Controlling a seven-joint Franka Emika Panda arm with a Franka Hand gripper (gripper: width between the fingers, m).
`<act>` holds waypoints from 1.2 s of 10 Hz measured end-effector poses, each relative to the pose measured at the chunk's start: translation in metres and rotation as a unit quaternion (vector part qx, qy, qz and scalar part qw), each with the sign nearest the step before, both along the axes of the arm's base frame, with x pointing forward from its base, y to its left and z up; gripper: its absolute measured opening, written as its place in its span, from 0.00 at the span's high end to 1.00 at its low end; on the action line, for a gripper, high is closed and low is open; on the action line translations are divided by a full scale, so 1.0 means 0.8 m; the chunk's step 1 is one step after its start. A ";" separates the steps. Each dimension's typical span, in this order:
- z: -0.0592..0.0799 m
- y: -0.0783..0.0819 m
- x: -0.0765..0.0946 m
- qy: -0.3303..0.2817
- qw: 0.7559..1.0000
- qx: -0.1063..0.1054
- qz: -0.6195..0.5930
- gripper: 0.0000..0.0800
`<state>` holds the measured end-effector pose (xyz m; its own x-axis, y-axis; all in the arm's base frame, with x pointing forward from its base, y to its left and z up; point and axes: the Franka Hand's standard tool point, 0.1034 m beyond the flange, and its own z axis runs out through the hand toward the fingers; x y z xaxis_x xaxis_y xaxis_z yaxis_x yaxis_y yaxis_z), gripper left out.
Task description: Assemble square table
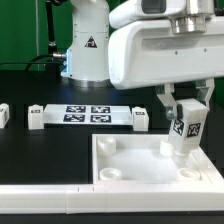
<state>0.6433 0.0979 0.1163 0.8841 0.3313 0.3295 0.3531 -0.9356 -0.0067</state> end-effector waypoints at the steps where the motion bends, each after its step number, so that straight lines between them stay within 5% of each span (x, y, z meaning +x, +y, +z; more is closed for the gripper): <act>1: -0.006 0.003 -0.001 0.001 1.000 0.000 0.002 0.64; 3: -0.021 0.006 0.001 0.005 1.000 0.003 -0.001 0.64; 12: -0.033 0.016 -0.005 0.006 1.000 0.004 0.004 0.64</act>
Offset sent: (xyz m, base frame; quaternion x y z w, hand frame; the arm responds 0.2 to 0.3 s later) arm 0.0066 0.0069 -0.0092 -0.0059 0.0111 0.0295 0.9995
